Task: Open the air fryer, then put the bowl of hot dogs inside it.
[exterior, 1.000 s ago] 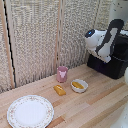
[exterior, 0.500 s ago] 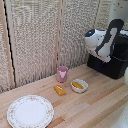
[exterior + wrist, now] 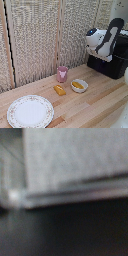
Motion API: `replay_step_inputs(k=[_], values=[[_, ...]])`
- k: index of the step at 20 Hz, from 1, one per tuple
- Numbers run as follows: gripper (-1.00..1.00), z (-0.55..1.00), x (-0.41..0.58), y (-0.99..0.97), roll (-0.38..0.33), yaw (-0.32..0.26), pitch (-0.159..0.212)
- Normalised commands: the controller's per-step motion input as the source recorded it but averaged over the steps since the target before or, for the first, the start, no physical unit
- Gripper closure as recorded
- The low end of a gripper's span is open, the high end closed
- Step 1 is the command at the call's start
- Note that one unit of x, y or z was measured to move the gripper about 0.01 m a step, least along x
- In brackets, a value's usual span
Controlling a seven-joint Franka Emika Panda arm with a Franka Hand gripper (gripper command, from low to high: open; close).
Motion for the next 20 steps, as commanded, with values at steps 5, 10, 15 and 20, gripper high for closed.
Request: replay_step_inputs(k=[5,10,15,20], values=[[1.0,0.43,-0.054,0.56,0.217,-0.005,0.072],[1.0,0.52,-0.019,0.66,0.191,-0.018,0.021],[1.0,0.64,0.0,0.64,0.162,-0.066,-0.005],[1.0,0.75,0.0,0.63,0.12,-0.047,0.0]])
